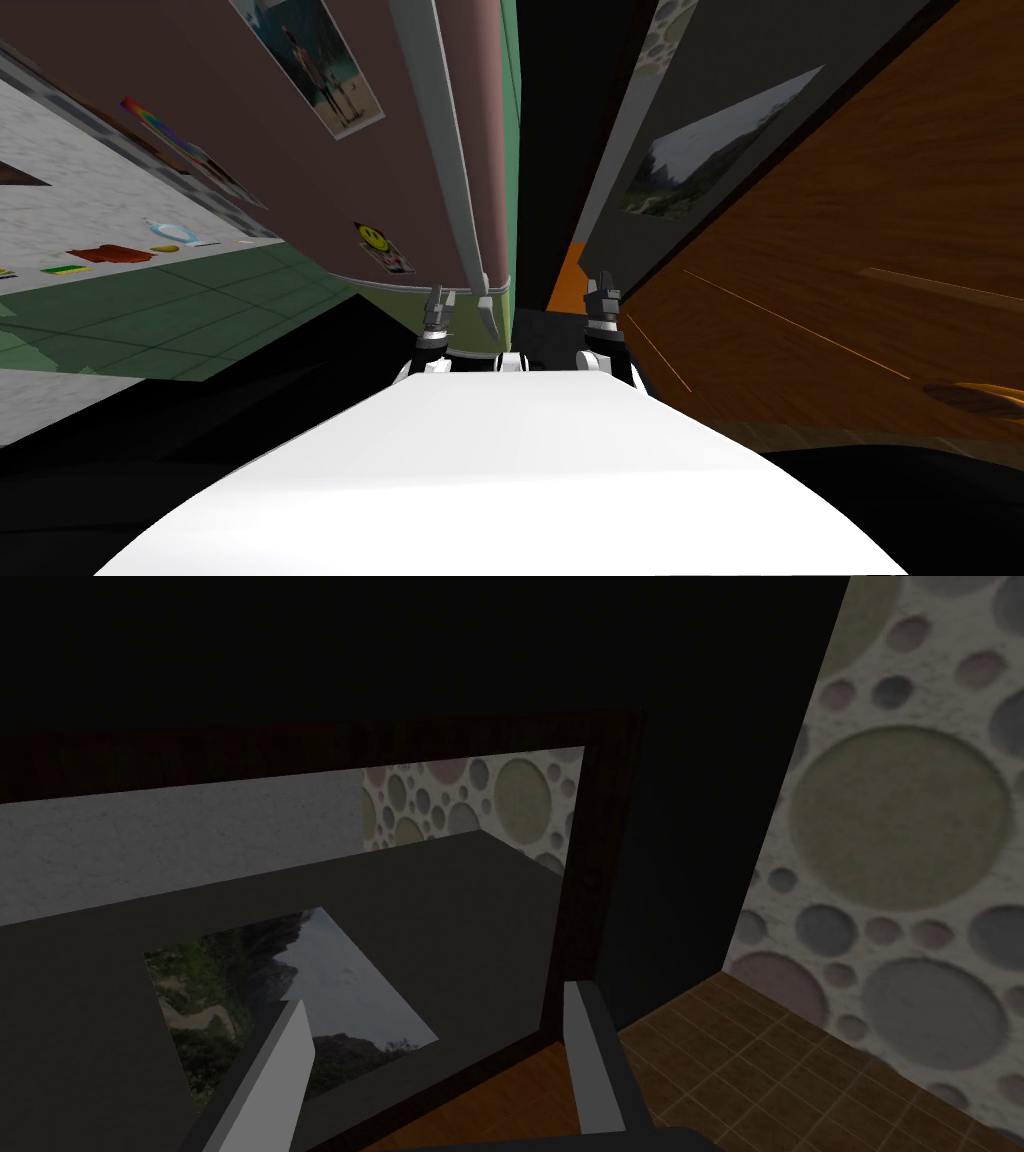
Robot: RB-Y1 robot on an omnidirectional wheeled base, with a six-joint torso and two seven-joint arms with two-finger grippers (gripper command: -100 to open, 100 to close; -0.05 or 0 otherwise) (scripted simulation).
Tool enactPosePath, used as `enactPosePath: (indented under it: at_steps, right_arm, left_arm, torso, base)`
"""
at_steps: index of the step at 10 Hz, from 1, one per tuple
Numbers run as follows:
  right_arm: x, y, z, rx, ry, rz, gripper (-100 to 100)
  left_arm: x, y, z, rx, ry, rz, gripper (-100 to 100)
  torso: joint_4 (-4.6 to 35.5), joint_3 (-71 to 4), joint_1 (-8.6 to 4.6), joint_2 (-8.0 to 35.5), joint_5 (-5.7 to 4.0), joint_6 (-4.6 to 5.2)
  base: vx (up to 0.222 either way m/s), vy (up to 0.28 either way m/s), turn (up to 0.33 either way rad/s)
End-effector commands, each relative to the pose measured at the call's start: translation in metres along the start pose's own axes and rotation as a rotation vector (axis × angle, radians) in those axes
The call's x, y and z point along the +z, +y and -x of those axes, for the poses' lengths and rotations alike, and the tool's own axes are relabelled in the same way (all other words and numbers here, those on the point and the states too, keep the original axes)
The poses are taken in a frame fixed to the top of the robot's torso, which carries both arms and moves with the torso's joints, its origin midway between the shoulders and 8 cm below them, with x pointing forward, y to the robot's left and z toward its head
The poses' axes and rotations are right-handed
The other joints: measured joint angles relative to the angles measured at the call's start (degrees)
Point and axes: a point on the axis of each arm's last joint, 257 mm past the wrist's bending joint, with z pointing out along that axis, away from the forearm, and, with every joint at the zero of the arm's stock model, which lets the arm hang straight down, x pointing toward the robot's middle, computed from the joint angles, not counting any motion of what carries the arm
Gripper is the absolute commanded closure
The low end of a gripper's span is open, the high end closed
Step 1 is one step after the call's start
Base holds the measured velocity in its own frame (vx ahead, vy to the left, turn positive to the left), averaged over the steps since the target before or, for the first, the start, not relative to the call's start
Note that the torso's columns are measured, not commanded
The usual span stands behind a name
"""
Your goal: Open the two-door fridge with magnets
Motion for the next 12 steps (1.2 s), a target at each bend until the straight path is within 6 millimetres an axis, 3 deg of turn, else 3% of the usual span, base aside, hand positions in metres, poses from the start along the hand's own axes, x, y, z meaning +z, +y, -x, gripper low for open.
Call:
enactPosePath:
  at_steps: [1, 8, 12]
  right_arm:
    - [0.0, 0.0, 0.0, 0.0, 0.0, 0.0, 0]
    - [0.0, 0.0, 0.0, 0.0, 0.0, 0.0, 0]
    - [0.0, 0.0, 0.0, 0.0, 0.0, 0.0, 0]
  left_arm:
    - [-0.011, 0.013, -0.007, -0.014, 0.009, 0.009, -100]
    - [-0.028, 0.035, -0.023, -0.088, -0.053, 0.011, -100]
    - [-0.026, 0.037, -0.031, -0.155, -0.154, -0.003, -100]
  torso:
    - [0.0, 0.01, 0.01, 0.01, 0.0, -0.01]
    - [-0.02, 0.01, 0.1, 0.0, 0.05, 0.03]
    - [-0.34, 0.09, -0.88, 0.0, 0.0, 0.53]
  base:
    - [-0.015, -0.087, -0.006]
    - [-0.019, -0.079, 0.001]
    - [-0.003, -0.022, 0.01]
